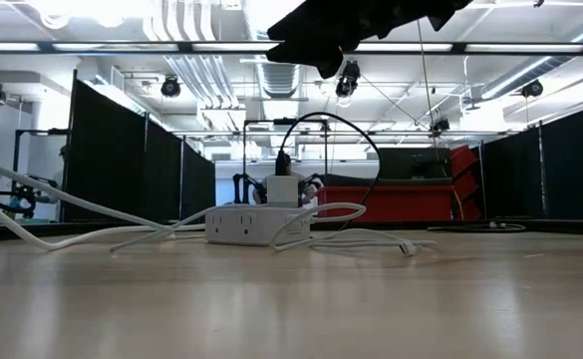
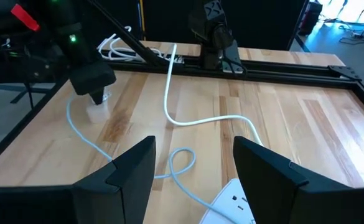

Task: Insert USB
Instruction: Insert the blue USB cable into the bottom white outlet extension

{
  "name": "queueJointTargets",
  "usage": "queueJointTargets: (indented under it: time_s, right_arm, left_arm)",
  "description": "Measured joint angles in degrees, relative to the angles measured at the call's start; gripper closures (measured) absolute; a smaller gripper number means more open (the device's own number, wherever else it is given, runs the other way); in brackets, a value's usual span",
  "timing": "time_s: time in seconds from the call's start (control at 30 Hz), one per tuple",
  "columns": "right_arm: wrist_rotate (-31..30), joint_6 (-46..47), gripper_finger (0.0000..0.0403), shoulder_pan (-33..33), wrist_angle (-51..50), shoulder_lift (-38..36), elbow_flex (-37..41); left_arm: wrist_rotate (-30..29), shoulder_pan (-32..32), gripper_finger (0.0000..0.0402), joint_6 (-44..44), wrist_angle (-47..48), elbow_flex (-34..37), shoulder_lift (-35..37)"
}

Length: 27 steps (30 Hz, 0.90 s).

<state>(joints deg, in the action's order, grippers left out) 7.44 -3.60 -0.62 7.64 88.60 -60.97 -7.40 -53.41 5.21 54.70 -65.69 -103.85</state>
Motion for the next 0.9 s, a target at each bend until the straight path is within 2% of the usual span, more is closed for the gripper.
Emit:
queueJointTargets:
  time_s: [0.23, 0.57, 0.9]
  right_arm:
    - [0.00, 0.62, 0.0203, 0.00, -0.08, 0.00, 0.00]
    - [0.00, 0.68, 0.0203, 0.00, -0.09, 0.00, 0.00]
    - [0.00, 0.66, 0.0203, 0.00, -0.11, 0.00, 0.00]
  left_arm:
    - [-0.19, -0.07, 0.0320, 0.05, 0.28, -0.08, 0.10]
    - [2.61, -0.16, 0.0280, -0.11, 2.29, -2.08, 1.80]
    - [1.74, -0.18, 0.0243, -0.15, 7.19, -3.53, 2.31]
